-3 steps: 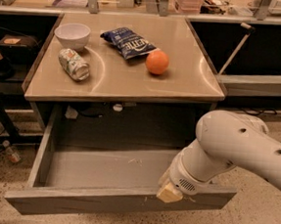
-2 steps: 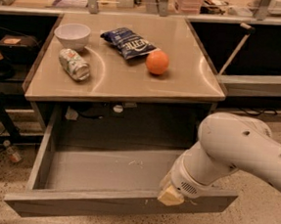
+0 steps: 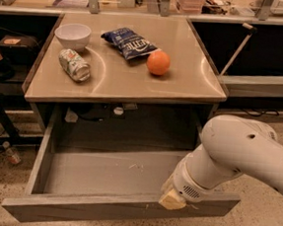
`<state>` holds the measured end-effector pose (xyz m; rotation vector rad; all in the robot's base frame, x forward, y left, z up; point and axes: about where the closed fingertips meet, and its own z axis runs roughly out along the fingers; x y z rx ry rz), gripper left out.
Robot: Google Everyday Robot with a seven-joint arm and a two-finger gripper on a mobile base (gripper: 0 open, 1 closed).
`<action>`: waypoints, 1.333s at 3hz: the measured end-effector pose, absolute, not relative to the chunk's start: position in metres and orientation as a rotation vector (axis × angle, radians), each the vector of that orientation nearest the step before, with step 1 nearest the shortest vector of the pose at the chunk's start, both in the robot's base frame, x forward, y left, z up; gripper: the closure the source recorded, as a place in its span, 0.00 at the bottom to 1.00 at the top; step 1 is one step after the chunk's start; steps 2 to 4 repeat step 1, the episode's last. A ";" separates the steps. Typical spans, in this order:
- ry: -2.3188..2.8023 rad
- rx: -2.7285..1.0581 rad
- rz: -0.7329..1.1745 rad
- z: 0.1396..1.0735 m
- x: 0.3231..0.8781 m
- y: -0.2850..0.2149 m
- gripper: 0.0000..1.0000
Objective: Open top drawer
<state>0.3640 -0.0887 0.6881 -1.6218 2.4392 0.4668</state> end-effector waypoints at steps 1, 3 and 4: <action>2.439 -1.622 0.467 0.688 0.364 -0.089 0.81; 2.439 -1.622 0.467 0.688 0.364 -0.089 0.81; 2.439 -1.622 0.467 0.688 0.364 -0.089 0.81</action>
Offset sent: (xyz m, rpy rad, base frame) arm 0.0000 0.0000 0.0000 0.0000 0.0000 0.0000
